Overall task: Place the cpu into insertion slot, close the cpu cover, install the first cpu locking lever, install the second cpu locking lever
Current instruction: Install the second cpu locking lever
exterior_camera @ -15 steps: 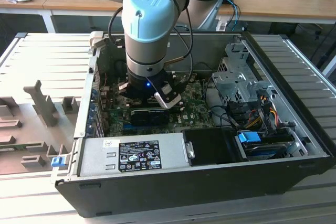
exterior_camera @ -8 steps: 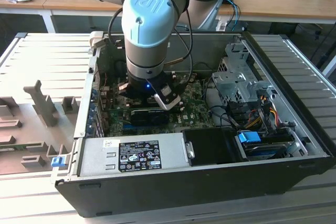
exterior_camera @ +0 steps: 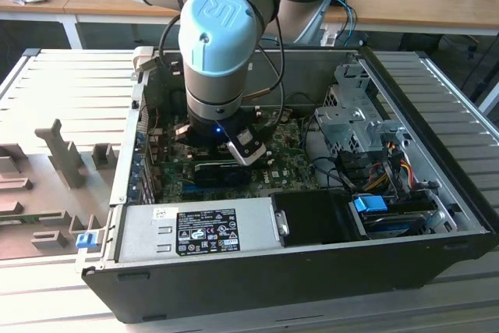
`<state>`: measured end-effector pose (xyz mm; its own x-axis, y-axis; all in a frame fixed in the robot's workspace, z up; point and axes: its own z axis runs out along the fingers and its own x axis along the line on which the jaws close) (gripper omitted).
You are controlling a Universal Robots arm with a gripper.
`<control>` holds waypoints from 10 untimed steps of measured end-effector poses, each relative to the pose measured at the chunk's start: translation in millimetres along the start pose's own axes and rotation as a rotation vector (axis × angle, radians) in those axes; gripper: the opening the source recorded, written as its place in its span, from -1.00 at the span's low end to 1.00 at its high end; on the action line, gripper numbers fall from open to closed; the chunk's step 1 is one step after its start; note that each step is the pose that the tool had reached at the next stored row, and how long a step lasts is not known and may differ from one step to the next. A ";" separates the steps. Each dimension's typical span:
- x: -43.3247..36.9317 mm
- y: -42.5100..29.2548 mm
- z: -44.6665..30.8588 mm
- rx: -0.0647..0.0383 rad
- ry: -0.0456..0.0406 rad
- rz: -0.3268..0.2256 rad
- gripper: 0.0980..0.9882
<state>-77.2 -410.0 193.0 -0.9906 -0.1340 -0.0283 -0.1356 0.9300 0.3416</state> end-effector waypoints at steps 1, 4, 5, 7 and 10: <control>0.1 0.1 -0.5 0.000 0.0000 0.000 -0.98; -0.2 3.4 -9.3 -0.001 -0.0003 0.000 -0.98; -0.3 4.6 -12.6 -0.001 -0.0001 0.000 -0.98; -0.4 6.7 -18.3 -0.001 -0.0002 0.000 -0.98; -0.7 9.9 -27.2 -0.001 -0.0002 0.000 -0.98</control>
<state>-77.3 -410.0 221.9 -0.9906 -0.1339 -0.0284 -0.1354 0.9298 0.3424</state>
